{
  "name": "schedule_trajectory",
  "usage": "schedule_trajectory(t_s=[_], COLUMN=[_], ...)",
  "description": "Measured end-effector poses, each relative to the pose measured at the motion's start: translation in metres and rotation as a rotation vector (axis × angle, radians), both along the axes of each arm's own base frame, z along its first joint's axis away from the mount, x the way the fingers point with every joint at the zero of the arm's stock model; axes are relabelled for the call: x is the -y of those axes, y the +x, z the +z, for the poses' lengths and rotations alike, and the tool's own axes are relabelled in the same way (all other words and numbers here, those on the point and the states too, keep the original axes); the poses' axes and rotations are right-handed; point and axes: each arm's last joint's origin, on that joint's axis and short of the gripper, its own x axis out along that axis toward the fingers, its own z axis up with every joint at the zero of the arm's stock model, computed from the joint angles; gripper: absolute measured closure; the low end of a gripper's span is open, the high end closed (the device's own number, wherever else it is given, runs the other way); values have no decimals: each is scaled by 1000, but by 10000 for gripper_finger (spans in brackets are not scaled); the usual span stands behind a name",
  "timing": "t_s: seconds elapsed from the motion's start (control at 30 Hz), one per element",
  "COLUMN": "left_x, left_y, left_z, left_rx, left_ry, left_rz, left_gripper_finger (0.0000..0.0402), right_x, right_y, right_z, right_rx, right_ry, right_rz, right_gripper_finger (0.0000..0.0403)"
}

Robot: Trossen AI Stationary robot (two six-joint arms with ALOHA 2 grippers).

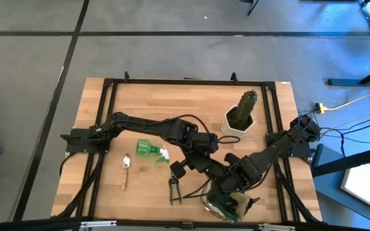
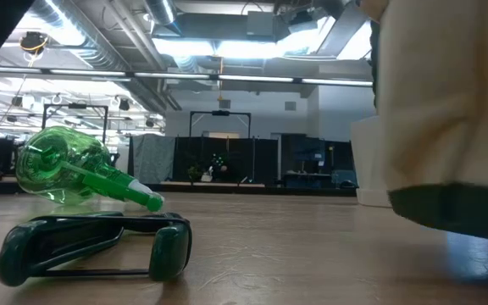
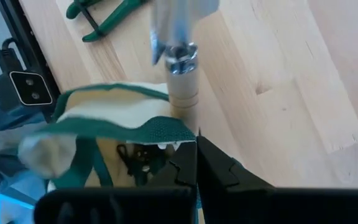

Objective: Pick & Place Garden tools in Gardening bag
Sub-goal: Put the right hand trowel into the side pocket of the white bag

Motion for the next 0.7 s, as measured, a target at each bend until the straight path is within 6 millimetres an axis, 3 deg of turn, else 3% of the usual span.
schedule_trajectory(t_s=[0.23, 0.7], left_x=[10, 7], left_y=[6, 5], left_z=[-14, -16], left_rx=[-19, -53], left_ry=[9, -3], left_rz=[-18, -20], left_gripper_finger=[400, 400], right_x=[5, 5], right_y=[3, 9], right_z=[-1, 0], right_rx=[-13, 47], right_ry=[4, 8], right_rz=[-16, -25], right_gripper_finger=[401, 401])
